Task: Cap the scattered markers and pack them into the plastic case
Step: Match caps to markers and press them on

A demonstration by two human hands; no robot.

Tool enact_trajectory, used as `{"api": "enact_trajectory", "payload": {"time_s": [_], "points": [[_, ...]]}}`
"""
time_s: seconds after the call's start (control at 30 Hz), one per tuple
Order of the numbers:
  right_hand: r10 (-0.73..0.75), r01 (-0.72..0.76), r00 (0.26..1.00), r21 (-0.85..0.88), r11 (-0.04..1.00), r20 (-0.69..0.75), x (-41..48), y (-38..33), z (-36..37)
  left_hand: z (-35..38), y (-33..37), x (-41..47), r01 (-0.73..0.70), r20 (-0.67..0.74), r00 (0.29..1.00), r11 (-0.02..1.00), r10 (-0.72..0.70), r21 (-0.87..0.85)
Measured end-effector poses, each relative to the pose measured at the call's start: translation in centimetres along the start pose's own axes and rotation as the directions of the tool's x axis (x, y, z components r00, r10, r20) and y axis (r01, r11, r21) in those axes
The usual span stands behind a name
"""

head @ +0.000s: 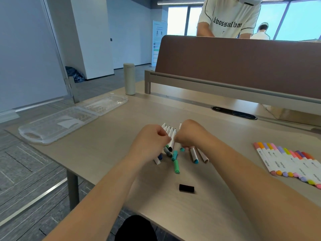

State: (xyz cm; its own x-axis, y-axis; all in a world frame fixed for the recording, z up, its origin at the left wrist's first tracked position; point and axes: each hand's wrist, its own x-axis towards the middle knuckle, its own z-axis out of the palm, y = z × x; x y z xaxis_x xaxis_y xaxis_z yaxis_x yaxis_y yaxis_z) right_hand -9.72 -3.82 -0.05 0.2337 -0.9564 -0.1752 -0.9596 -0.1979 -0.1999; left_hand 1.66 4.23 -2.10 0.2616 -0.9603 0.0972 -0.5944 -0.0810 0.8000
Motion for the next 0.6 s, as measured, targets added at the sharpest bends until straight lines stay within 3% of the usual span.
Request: {"api": "enact_trajectory", "payload": {"time_s": [0.1,0.27,0.5,0.57,0.6], "points": [[0.006,0.008,0.998,0.228,0.974,-0.060,-0.9,1.3,0.0,0.5,0.8,-0.3,-0.050,0.072,0.997,0.962,0.032,0.269],[-0.025,0.053,0.996,0.341,0.939,-0.086,-2.0,3.2,0.1,2.4,2.2,0.1,-0.198,0.212,0.974,0.728,0.074,0.656],[-0.081,0.109,0.992,0.357,0.928,-0.093,-3.8,4.9,-0.3,4.4,1.8,1.5,-0.225,0.252,0.967,0.610,0.042,0.760],[-0.091,0.110,0.994,0.394,0.912,-0.068,-4.4,5.2,-0.5,4.6,2.0,1.7,-0.199,0.239,0.971,0.637,0.023,0.745],[-0.096,0.114,0.993,0.418,0.902,-0.064,-4.7,5.4,-0.6,4.3,2.3,1.4,-0.161,0.195,0.980,0.697,0.030,0.699]]}}
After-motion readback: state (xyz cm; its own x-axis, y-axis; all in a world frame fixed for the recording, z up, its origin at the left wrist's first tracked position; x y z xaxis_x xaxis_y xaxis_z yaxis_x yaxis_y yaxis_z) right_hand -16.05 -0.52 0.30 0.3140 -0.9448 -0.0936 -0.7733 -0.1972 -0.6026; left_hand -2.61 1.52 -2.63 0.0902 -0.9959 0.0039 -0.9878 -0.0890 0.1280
